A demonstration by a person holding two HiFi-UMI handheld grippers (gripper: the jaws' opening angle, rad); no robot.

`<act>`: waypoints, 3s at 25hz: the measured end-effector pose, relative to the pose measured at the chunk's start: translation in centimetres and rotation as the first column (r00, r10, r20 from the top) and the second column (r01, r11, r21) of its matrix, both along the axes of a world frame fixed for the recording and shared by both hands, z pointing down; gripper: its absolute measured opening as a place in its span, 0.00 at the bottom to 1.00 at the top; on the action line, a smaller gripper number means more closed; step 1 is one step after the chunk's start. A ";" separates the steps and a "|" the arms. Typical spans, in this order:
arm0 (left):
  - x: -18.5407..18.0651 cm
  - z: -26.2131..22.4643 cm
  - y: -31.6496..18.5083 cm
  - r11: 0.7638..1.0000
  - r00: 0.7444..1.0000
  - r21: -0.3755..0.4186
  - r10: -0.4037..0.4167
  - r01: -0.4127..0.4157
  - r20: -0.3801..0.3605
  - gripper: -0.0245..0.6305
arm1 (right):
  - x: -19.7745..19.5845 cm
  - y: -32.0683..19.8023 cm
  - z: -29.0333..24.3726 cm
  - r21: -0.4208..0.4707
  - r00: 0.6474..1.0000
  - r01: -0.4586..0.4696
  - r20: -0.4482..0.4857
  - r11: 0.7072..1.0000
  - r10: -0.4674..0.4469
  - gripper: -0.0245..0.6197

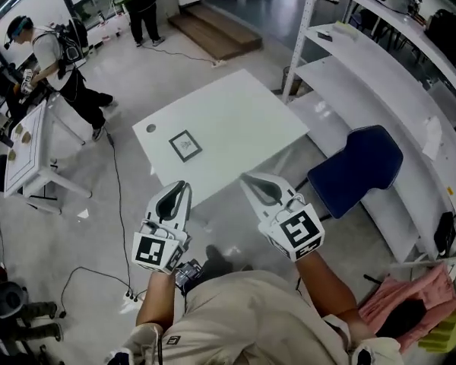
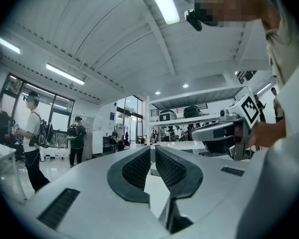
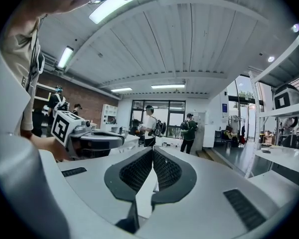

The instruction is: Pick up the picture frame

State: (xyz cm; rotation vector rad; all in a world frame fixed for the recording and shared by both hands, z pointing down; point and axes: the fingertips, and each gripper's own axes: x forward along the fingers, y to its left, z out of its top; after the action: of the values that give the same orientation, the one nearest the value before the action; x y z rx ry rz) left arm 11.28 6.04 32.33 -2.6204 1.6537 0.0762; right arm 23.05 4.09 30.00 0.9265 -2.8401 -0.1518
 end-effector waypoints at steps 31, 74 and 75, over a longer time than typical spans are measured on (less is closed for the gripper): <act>-16.3 3.1 -12.6 0.998 0.999 -0.059 0.005 -0.007 -0.032 0.10 | -16.3 -13.1 2.7 -0.026 0.999 -0.039 -0.030 0.999 0.039 0.08; -25.1 21.5 -30.0 0.884 0.965 -0.427 -0.248 0.189 -0.086 0.10 | -27.5 -34.7 19.4 -0.313 0.966 0.163 -0.142 0.936 -0.216 0.08; -25.1 22.2 -30.4 0.878 0.963 -0.439 -0.253 0.190 -0.090 0.10 | -27.7 -35.0 20.3 -0.327 0.963 0.167 -0.149 0.930 -0.226 0.08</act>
State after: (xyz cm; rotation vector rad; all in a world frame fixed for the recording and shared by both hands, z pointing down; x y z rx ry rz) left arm -13.87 -24.38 54.57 -2.7444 2.2399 -0.1231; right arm -4.67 -30.90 50.30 0.5308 -2.6712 0.1778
